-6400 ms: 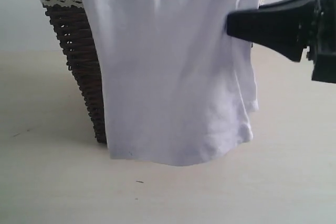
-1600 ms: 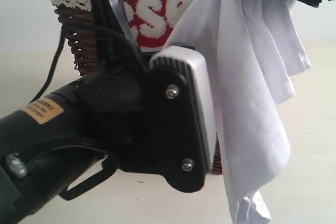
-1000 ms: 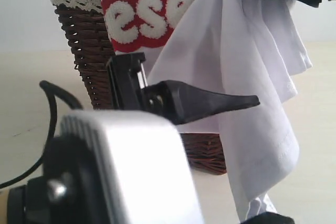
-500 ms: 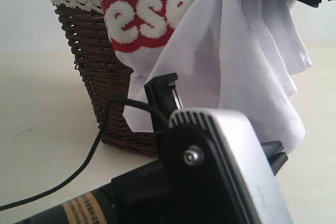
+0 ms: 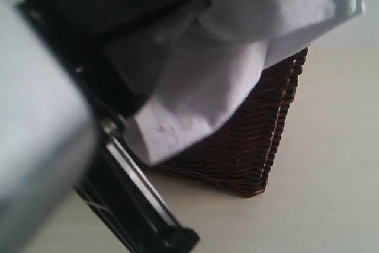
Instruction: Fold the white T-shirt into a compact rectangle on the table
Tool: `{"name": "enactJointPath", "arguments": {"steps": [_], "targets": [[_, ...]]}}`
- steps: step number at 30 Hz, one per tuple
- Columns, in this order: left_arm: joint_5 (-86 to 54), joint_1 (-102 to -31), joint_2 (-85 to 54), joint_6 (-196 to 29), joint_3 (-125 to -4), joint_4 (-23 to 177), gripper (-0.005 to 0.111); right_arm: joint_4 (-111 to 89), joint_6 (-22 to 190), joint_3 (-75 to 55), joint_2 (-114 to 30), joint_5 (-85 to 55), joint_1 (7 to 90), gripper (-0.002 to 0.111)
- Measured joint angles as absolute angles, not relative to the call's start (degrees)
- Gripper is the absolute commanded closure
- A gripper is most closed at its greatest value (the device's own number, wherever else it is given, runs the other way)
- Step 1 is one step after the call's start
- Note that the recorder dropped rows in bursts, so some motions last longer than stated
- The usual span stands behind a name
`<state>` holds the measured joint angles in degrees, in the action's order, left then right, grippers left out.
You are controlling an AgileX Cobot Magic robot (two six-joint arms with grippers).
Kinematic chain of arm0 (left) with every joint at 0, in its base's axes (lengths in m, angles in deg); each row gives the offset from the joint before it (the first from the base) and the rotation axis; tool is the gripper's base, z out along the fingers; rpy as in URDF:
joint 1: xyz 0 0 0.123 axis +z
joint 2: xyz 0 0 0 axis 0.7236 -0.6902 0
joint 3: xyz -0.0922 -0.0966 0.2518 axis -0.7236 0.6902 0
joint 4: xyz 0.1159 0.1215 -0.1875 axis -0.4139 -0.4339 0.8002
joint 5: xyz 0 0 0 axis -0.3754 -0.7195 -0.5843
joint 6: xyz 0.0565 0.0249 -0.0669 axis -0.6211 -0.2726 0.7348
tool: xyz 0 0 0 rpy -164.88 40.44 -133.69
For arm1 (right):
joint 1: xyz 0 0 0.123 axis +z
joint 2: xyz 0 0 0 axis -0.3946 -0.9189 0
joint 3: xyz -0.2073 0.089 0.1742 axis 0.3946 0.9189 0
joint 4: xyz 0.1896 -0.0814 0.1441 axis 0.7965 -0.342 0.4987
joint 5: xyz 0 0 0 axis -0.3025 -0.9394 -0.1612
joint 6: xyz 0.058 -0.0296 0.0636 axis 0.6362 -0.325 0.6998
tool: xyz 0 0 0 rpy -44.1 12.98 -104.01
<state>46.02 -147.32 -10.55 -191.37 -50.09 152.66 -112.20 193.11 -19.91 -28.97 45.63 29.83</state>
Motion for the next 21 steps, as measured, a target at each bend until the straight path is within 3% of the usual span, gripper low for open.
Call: {"name": "enactJointPath", "arguments": {"steps": [7, 9, 12, 21], "targets": [[57.36, -155.63, -6.80, -197.48, -50.50, 158.17, 0.107, -113.28, 199.60, -42.10, -29.62, 48.81, 30.06, 0.108], [59.54, -159.20, -5.47, -197.48, -50.50, 163.33, 0.107, -113.28, 201.01, -48.04, -29.69, 39.07, 30.06, 0.108], [55.26, -164.36, -4.32, -196.98, -52.27, 151.30, 0.107, -112.38, 202.24, -52.82, -29.30, 30.79, 30.06, 0.108], [53.85, -162.50, -3.48, -196.87, -49.51, 155.93, 0.107, -111.04, 204.19, -53.89, -37.61, 23.22, 30.06, 0.108]]}}
